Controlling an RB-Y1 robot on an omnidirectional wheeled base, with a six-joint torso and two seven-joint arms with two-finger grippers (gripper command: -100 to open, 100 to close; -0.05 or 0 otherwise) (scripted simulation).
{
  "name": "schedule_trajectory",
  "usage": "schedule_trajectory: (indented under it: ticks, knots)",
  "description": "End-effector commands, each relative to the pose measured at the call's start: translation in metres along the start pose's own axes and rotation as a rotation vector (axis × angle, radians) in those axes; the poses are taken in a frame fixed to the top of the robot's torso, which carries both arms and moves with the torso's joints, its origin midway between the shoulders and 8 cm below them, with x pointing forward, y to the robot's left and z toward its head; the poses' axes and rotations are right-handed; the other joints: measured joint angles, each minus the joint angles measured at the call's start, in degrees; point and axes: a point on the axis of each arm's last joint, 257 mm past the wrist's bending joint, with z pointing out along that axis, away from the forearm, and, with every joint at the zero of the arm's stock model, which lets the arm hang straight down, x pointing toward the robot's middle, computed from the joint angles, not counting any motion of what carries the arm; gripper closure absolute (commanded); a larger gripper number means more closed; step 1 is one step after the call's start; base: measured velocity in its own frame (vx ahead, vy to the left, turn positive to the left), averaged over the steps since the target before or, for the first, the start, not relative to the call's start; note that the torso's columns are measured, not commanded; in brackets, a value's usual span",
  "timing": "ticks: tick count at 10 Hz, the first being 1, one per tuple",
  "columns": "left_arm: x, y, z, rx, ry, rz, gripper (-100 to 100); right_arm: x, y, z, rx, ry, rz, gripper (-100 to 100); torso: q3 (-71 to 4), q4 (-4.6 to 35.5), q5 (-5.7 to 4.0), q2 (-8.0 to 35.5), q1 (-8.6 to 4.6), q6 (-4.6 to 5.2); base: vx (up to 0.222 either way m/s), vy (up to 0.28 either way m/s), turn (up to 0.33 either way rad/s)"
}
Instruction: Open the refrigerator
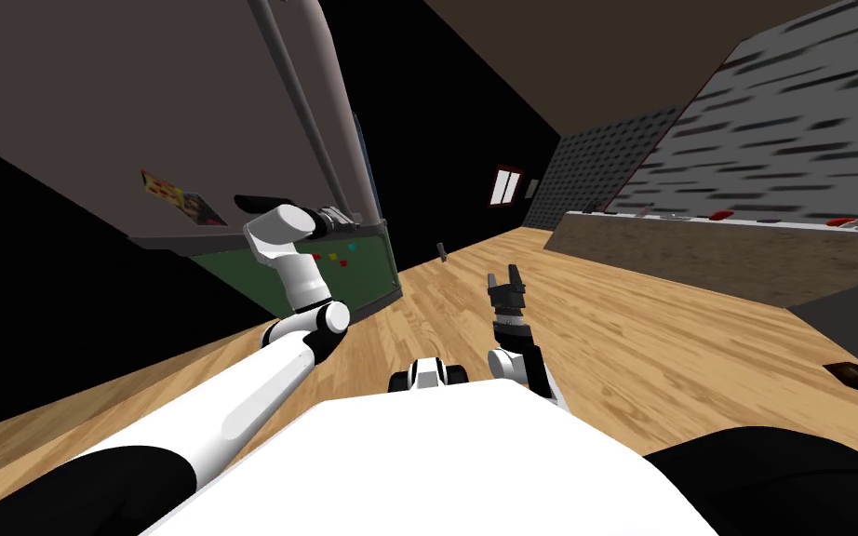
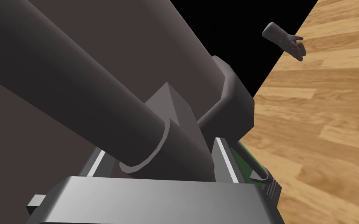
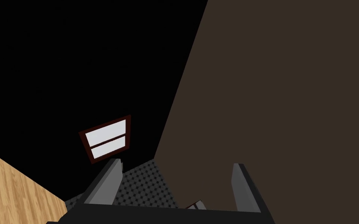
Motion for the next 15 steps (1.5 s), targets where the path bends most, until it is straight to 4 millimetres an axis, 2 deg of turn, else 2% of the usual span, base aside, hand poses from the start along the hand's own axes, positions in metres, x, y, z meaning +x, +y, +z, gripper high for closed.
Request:
schedule_trajectory:
  ticks: [1, 2, 3, 5, 6, 8, 9, 10, 11, 12, 15]
  knots:
    - [0.013, 0.016, -0.001, -0.038, 0.036, 0.004, 100, 0.000, 0.000, 0.000, 0.000, 0.000, 0.000, 0, -0.1, 0.0, 0.01, -0.2, 0.03, -0.11, -0.200, 0.173, -0.016]
    - [0.023, 0.026, -0.002, -0.063, 0.062, 0.006, 100, 0.000, 0.000, 0.000, 0.000, 0.000, 0.000, 0, -0.1, 0.0, 0.04, -0.2, 0.17, -0.12, -0.282, 0.172, -0.028]
    - [0.023, 0.026, -0.002, -0.063, 0.062, 0.006, 100, 0.000, 0.000, 0.000, 0.000, 0.000, 0.000, 0, 0.0, 0.0, 0.07, 0.0, 0.16, -0.07, -0.271, 0.151, -0.028]
    - [0.042, 0.045, -0.005, -0.112, 0.113, 0.012, 100, 0.000, 0.000, 0.000, 0.000, 0.000, 0.000, 0, -0.1, 0.1, 0.06, -0.1, 0.23, -0.14, -0.255, 0.189, -0.023]
    - [0.042, 0.045, -0.005, -0.112, 0.113, 0.012, 100, 0.000, 0.000, 0.000, 0.000, 0.000, 0.000, 0, 0.0, 0.0, 0.05, 0.0, 0.12, -0.06, -0.246, 0.155, -0.027]
    - [0.062, 0.063, -0.010, -0.160, 0.166, 0.020, 100, 0.000, 0.000, 0.000, 0.000, 0.000, 0.000, 0, -0.1, 0.1, 0.05, -0.2, 0.24, -0.14, -0.236, 0.203, -0.026]
    - [0.062, 0.063, -0.010, -0.160, 0.166, 0.020, 100, 0.000, 0.000, 0.000, 0.000, 0.000, 0.000, 0, 0.0, 0.1, 0.04, 0.0, 0.12, -0.09, -0.238, 0.141, -0.019]
    - [0.071, 0.072, -0.013, -0.183, 0.194, 0.025, 100, 0.000, 0.000, 0.000, 0.000, 0.000, 0.000, 0, 0.0, 0.0, 0.01, -0.1, -0.04, -0.12, -0.264, 0.158, 0.000]
    - [0.067, 0.068, -0.011, -0.174, 0.179, 0.022, 100, 0.000, 0.000, 0.000, 0.000, 0.000, 0.000, 0, 0.0, 0.0, -0.02, 0.0, -0.06, -0.02, -0.136, 0.078, -0.018]
    - [0.074, 0.080, -0.017, -0.213, 0.205, 0.019, 100, 0.000, 0.000, 0.000, 0.000, 0.000, 0.000, 0, -0.2, 0.1, -0.12, -0.4, -0.33, -0.03, -0.165, 0.141, 0.015]
    - [0.089, 0.095, -0.033, -0.270, 0.261, 0.015, 100, 0.000, 0.000, 0.000, 0.000, 0.000, 0.000, 0, -0.1, 0.0, 0.02, -0.2, 0.08, -0.06, -0.152, 0.225, -0.016]
